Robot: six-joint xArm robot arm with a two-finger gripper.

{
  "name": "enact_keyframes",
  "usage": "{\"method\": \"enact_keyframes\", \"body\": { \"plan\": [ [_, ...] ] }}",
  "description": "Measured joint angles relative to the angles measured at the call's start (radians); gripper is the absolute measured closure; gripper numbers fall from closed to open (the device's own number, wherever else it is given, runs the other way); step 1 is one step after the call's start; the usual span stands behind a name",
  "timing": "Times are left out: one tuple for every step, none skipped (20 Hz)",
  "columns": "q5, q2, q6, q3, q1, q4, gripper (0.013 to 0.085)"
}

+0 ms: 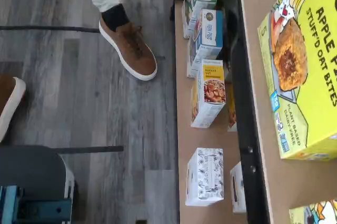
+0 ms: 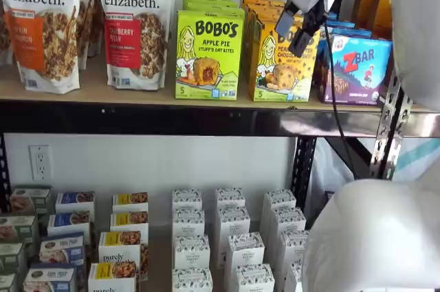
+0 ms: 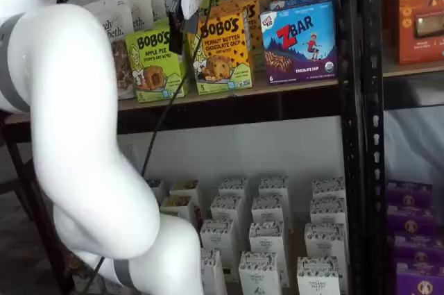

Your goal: Pick up the orange box on the top shelf, the fifth box from the left

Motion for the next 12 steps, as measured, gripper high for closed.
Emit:
{"method": "enact_keyframes", "body": {
  "plan": [
    [-0.015, -0.007, 0.001, 0.009, 0.001, 0.002, 0.0130],
    [-0.082, -0.044, 0.009, 0.056, 0.013, 0.013, 0.0130],
    [-0.107, -0.057, 0.016, 0.072, 0.023, 0.015, 0.0130],
    [-0.118, -0.063, 0.022, 0.079, 0.030, 0.015, 0.0130],
    [-0.125, -0.066, 0.027, 0.083, 0.036, 0.015, 0.0130],
    [-0.127, -0.068, 0.031, 0.086, 0.040, 0.016, 0.0130],
    [-0.128, -0.069, 0.035, 0.087, 0.044, 0.017, 0.0130],
    [-0.128, -0.071, 0.038, 0.088, 0.047, 0.018, 0.0130],
    [-0.129, -0.072, 0.041, 0.090, 0.050, 0.018, 0.0130],
    [-0.129, -0.073, 0.043, 0.090, 0.052, 0.018, 0.0130],
    [-0.129, -0.074, 0.045, 0.091, 0.054, 0.019, 0.0130],
    [-0.129, -0.075, 0.048, 0.092, 0.057, 0.019, 0.0130]
  ]
}}
